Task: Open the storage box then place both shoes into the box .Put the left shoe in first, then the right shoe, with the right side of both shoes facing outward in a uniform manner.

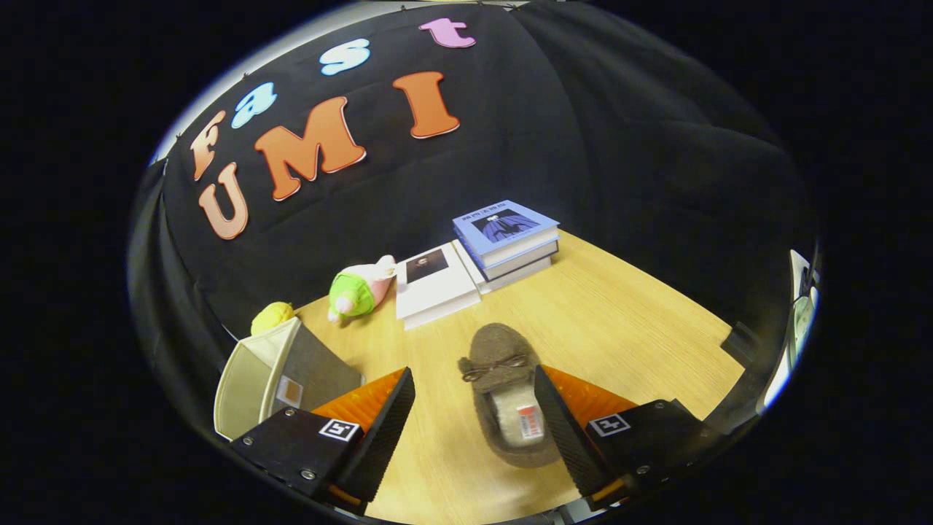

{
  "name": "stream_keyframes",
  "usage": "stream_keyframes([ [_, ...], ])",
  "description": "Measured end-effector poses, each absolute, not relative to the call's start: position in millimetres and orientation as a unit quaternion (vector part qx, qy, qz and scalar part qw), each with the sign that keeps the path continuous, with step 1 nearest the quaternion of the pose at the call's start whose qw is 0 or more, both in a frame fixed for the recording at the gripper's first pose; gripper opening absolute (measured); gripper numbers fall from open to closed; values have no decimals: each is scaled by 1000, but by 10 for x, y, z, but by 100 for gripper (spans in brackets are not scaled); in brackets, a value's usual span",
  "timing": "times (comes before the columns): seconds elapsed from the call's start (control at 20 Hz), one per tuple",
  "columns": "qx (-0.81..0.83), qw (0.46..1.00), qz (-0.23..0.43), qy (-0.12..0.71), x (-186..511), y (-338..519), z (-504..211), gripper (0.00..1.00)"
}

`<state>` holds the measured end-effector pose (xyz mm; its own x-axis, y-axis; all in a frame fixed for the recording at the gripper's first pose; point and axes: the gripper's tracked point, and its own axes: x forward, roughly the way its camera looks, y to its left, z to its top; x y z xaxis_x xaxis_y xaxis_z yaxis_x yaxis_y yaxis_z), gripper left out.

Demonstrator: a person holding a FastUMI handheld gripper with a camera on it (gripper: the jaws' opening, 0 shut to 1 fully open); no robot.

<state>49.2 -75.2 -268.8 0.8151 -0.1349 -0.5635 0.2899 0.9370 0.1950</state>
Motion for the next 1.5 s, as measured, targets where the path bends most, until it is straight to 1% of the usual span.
stream_keyframes([
  [0.35, 167, 921, -140, 324, 397, -1106, -3201, 98],
  [0.45, 179, 915, -135, 336, 403, -1121, -3314, 96],
  [0.55, 180, 912, -134, 344, 429, -1149, -3423, 92],
  [0.6, 178, 910, -133, 349, 441, -1143, -3468, 86],
  [0.65, 177, 910, -130, 353, 459, -1133, -3501, 83],
  [0.7, 177, 909, -126, 355, 482, -1105, -3518, 75],
  [0.75, 178, 910, -124, 355, 515, -1085, -3538, 71],
  [0.8, 182, 909, -123, 355, 528, -1070, -3538, 63],
  [0.9, 175, 910, -142, 348, 541, -1162, -3556, 43],
  [0.95, 183, 910, -149, 342, 547, -1166, -3516, 34],
  [1.0, 195, 908, -154, 338, 563, -1162, -3500, 18],
  [1.1, 206, 906, -156, 335, 568, -1148, -3511, 5],
  [1.3, 154, 916, -162, 334, 523, -1146, -3484, 1],
  [1.5, 157, 925, -156, 309, 577, -998, -3262, 0],
])
